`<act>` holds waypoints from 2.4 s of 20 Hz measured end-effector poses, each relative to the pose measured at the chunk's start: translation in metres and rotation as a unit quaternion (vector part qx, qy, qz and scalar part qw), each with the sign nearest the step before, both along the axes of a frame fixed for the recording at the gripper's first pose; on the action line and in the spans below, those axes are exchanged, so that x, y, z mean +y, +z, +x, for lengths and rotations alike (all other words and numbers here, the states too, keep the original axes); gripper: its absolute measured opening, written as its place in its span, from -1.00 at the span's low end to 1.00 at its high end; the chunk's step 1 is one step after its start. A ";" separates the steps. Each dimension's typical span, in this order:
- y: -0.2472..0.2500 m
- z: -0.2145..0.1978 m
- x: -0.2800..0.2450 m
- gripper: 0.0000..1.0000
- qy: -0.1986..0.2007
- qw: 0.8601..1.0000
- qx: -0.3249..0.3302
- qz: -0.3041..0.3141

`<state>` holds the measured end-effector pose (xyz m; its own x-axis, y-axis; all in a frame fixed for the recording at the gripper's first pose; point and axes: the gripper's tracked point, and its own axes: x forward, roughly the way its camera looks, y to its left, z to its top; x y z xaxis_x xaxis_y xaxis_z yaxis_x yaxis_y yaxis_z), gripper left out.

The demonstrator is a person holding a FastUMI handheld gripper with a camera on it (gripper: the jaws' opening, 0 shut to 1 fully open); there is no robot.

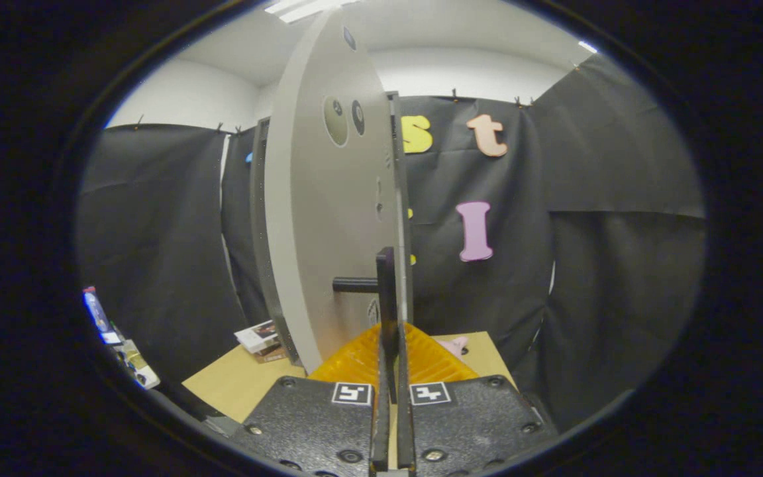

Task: Open the shoe cabinet door, grab the shoes and put them into the shoe cabinet, then close the shoe cabinet door.

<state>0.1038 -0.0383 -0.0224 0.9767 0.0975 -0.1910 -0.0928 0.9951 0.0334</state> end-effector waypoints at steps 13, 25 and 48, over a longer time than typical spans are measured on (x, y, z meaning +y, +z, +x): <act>0.006 -0.021 -0.029 -0.21 -0.043 0.997 -0.040 -0.041; -0.013 -0.042 0.022 1.00 -0.008 0.998 -0.066 0.015; -0.280 0.042 0.166 0.98 0.081 0.983 0.157 0.048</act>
